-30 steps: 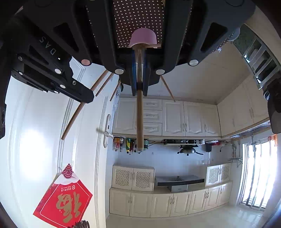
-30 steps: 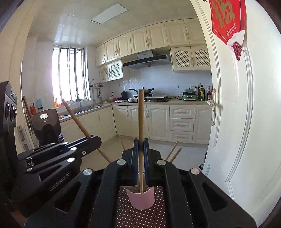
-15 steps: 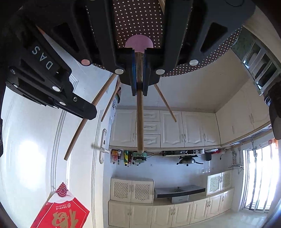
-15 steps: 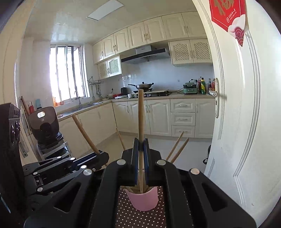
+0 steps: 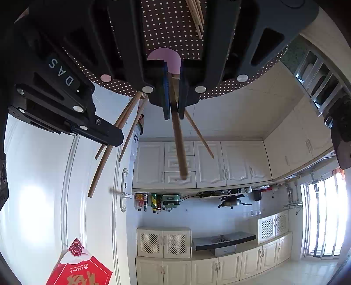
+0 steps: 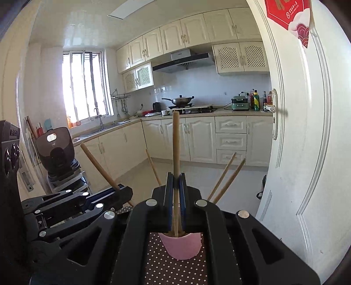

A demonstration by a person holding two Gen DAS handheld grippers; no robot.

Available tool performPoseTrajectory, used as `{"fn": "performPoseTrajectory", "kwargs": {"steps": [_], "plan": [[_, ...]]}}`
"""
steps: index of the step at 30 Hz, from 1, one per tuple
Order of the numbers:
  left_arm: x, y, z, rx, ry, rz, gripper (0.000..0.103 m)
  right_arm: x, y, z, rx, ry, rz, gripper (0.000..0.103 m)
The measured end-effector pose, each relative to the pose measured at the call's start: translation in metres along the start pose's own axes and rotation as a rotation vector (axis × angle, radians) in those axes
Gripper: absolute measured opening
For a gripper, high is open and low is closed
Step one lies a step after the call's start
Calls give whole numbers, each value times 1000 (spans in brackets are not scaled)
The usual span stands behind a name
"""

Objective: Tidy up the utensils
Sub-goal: 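Lower the chopsticks into the pink cup and open both grippers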

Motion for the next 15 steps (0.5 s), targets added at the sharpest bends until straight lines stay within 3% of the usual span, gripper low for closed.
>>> {"fn": "performPoseTrajectory", "kwargs": {"steps": [15], "plan": [[-9,12,-2,-4,49,41,9,-12,-7,-8,2,47,-38,4]]}}
Point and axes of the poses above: each gripper's, at about its wrist camera, not at the fingertips, and z roughly against the way its jaws point, y to its left, x to its top, the point moved 5 cm from there along -z, roughly the way its jaws point, and after that the axes turned 13 degrees about -y, right-handed, at the moved point
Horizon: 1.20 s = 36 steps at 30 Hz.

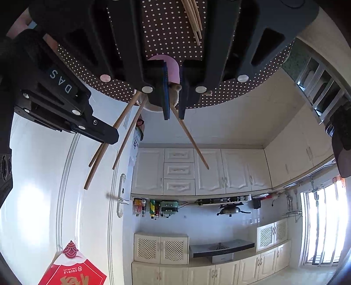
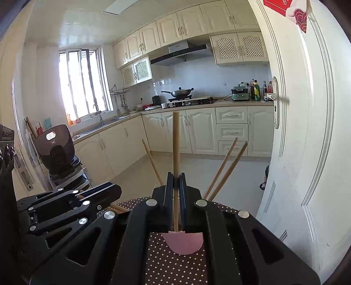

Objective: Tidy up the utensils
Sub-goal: 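Lower the chopsticks into the pink cup and open both grippers, then move both open tools back down to the chopstick pile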

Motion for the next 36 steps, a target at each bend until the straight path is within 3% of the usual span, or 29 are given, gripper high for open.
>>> {"fn": "performPoseTrajectory", "kwargs": {"steps": [3,5,6,12,20,29,36], "plan": [[0,0,2,-2,-4,1,19,-4,0,-2,-1,9,2,4],[1,-1,4,7,-19,-4,47,-6,0,-3,-7,15,0,4],[3,1,7,27,-40,-8,49,-8,-1,-4,-6,19,-6,4],[1,4,10,17,-37,-1,52,-15,-3,-8,-9,38,-9,4],[0,13,14,37,-35,21,65,-30,-1,-15,-18,75,12,4],[-1,25,27,46,-32,48,70,-20,5,-5,-31,65,-4,6],[1,33,51,44,-38,65,73,-11,14,21,-33,54,17,17]]}}
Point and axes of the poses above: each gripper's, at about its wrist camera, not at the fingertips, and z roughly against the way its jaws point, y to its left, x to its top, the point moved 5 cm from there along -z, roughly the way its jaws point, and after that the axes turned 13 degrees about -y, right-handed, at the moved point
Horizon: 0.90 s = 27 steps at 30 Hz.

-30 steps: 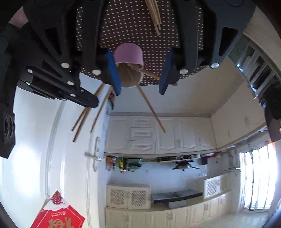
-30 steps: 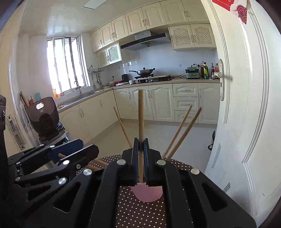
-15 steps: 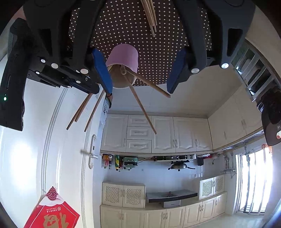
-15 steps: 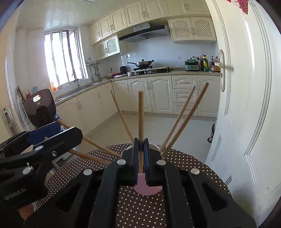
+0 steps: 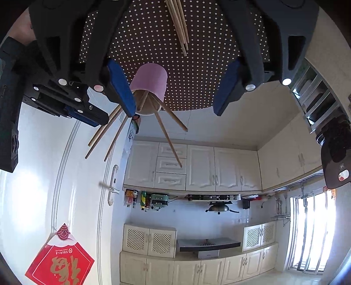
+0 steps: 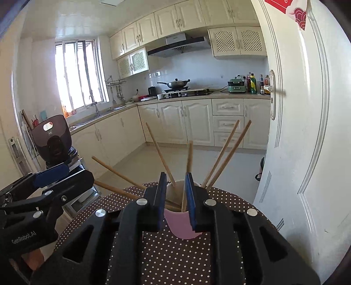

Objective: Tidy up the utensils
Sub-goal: 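Move both open tools back down to the chopstick pile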

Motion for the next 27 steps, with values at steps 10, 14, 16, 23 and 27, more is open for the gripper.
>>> {"fn": "performPoseTrajectory", "kwargs": {"steps": [10,14,16,23,27], "plan": [[-20,18,40,3,66,-41,74,-26,33,32,72,87,59,20],[-39,31,49,-2,140,-18,76,-49,44,29,101,171,60,22],[-55,38,48,4,208,-4,76,-63,47,27,104,212,57,24],[-125,47,36,-36,466,13,75,-116,50,12,107,379,18,28],[-150,43,28,-58,532,25,75,-137,47,3,116,457,-1,29]]}}
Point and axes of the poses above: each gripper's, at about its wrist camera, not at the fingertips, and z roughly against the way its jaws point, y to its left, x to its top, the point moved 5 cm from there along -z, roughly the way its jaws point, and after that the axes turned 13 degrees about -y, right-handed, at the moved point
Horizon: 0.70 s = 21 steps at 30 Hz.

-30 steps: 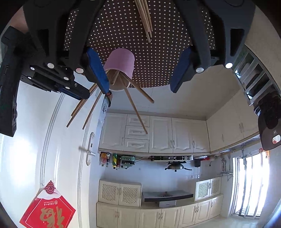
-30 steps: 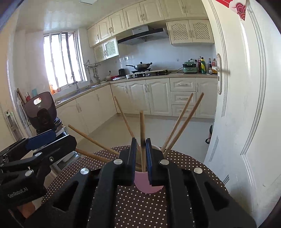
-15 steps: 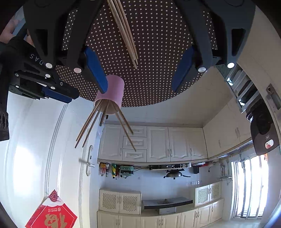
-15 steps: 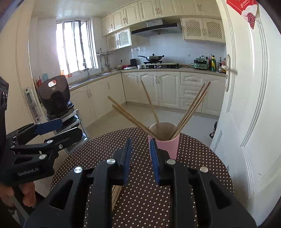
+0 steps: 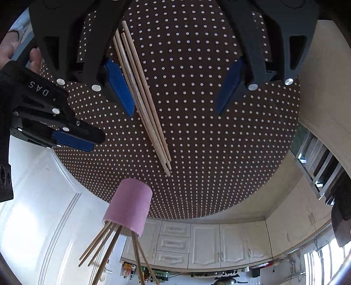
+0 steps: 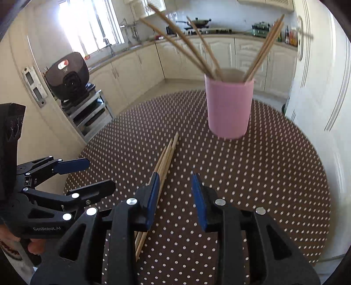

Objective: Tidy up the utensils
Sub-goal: 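Move both open tools back down to the chopstick pile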

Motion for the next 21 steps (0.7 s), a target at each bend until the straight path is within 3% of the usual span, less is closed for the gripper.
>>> {"fn": "performPoseTrajectory", "kwargs": {"steps": [2,7,21], "plan": [[-5,-3,-9,-17,32,5,59,-8,1,-5,4,24,-5,29],[-14,-7,-30,-21,84,13,51,-22,1,-14,12,62,-13,31],[-14,-12,-65,45,96,-8,52,-27,-6,-20,19,81,-38,35]]}}
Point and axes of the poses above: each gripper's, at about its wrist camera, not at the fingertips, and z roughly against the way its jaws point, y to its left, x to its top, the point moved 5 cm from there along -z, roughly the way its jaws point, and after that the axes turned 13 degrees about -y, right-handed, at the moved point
